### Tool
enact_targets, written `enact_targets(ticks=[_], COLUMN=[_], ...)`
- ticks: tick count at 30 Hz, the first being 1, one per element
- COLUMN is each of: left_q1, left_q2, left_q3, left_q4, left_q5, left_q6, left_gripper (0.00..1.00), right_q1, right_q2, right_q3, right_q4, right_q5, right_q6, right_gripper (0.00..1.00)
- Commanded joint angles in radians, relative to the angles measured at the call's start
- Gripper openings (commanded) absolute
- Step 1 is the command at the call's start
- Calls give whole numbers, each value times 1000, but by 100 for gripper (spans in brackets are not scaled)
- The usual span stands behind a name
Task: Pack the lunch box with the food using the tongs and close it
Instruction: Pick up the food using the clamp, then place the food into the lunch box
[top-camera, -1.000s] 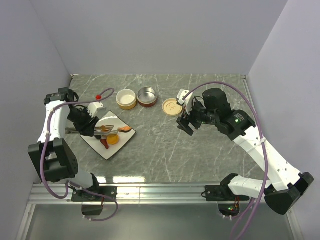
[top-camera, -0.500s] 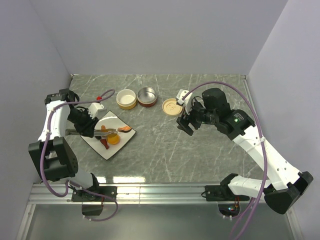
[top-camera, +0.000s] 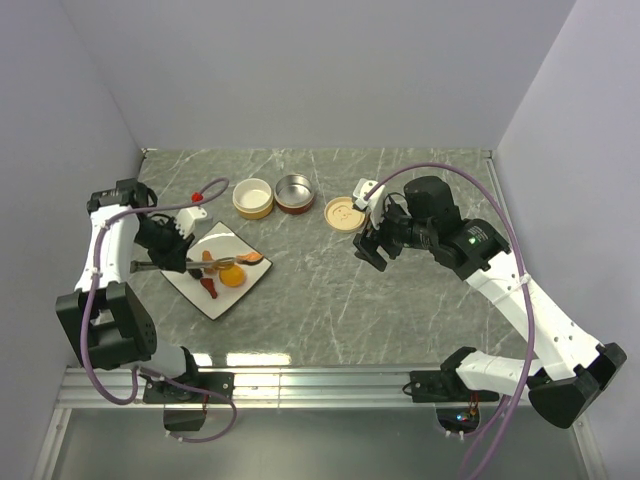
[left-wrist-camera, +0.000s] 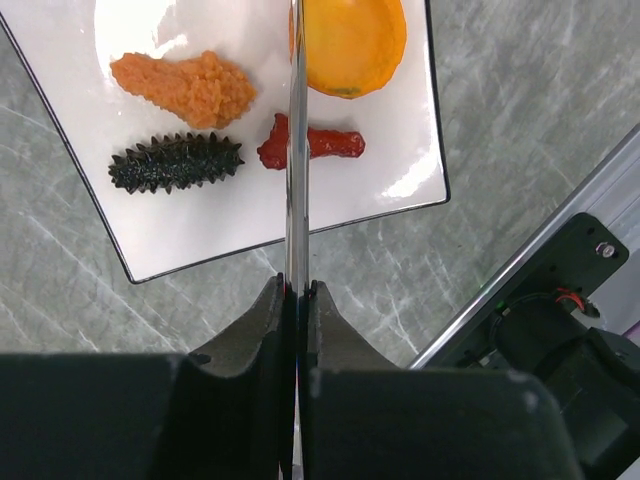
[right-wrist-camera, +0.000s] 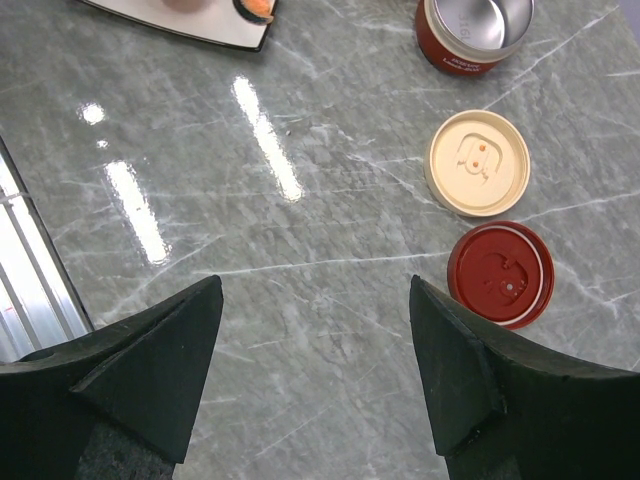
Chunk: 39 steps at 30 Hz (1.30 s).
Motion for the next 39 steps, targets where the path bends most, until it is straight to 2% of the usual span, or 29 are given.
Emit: enact_targets(ticks=[1,9,14,19,21,25,30,34,39], left_q1=[3,3,0,-23,-42,-91,-146,-186,-204], left_q2=[-50,-43,-1,43,58,77,143,197,285], left_q3=[9,98,196,259,274,276,302,311,351], left_q4=[-43,-31,15,128,170,363,489,559,601], left_q5=[63,132,212,217,201,111,14,-68,-99], left_q6=[-16,-107,-254,-402,-450,-629,-766,-812,-861], left_gripper=[0,0,0,0,0,0,0,0,0], right_q1=[-8,-10,-8,-11,-13,-22,-46,-51,-57], right_q2=[-12,-23,-15,-9,-7,-9,-15,-16,-12], right_q3=[34,22,26,36,31,20,20,19,14], right_q4=[12,15,22,25,30,42,53,53,55], right_q5=[-12,-2,-1,7,14,19,7,10,10], right_q6=[-6,-8,0,9,12,24,38,38,41], right_gripper=[82,82,82,82,82,82,82,82,82])
